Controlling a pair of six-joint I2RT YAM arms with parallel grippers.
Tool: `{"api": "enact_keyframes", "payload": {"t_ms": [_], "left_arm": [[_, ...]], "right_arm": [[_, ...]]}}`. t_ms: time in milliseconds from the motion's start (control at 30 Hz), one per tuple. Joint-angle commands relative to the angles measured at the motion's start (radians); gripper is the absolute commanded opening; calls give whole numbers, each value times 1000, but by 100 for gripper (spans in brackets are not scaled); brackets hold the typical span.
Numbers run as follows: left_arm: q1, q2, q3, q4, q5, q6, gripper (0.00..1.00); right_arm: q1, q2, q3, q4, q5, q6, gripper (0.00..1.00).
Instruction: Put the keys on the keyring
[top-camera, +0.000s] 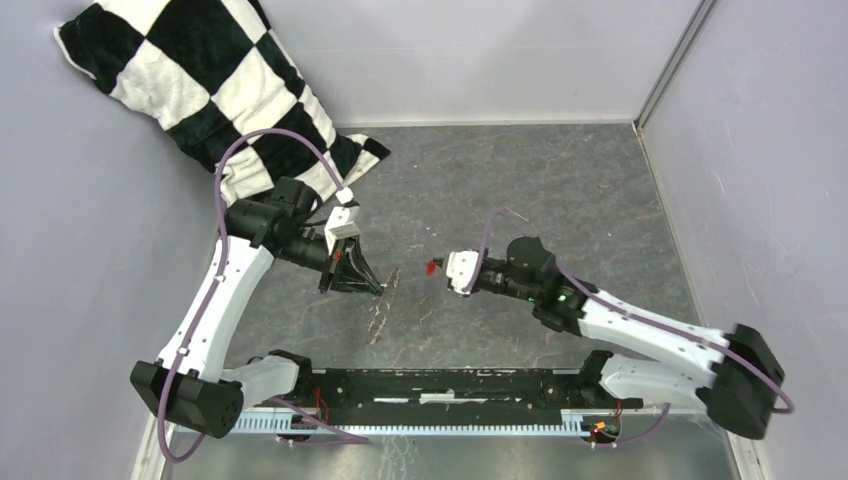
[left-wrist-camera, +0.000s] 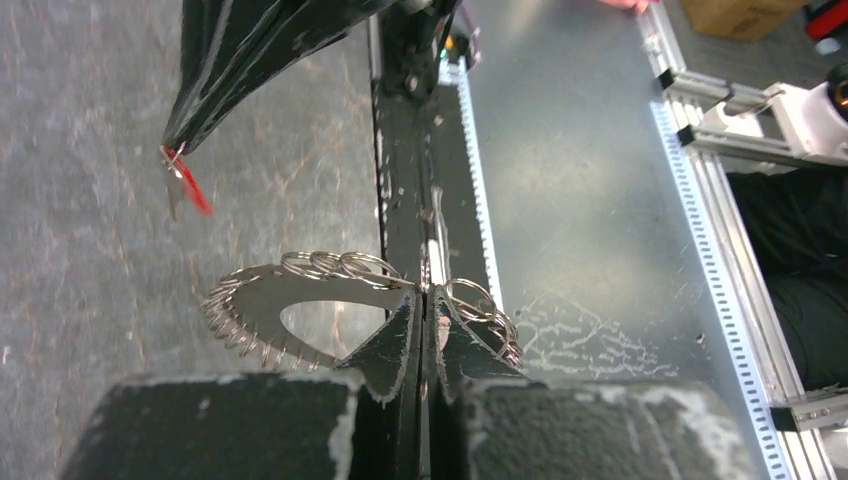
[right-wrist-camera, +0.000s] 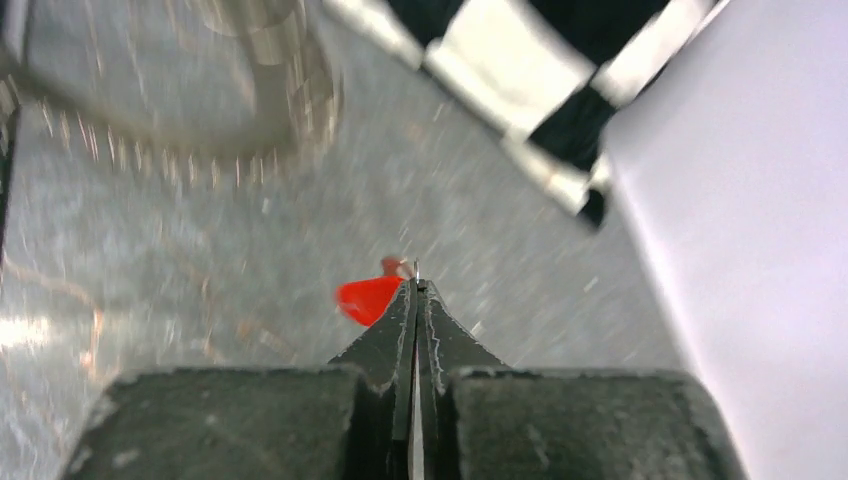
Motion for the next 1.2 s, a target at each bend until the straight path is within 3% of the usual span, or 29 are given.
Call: {"api": "enact_keyframes", "payload": {"t_ms": [0,233,500,733,1167], "left_arm": [[-24,-4,71,3,240,-38,2],[-234,31,97,25,273,-63,2],[-349,53,226,4,217,-48,2],[-373,63,236,20,253,-71,2],[-375,63,240,47,218,-106,2]], "right_arm": [[108,-165,219,-325,117,-185,1],[274,-181,520,-641,233,-335,1],[515,-127,624,-855,398,-481,1],[672,-151,648,-877,508,-514,1],[714,-194,578,-776,516,-568,1]]}}
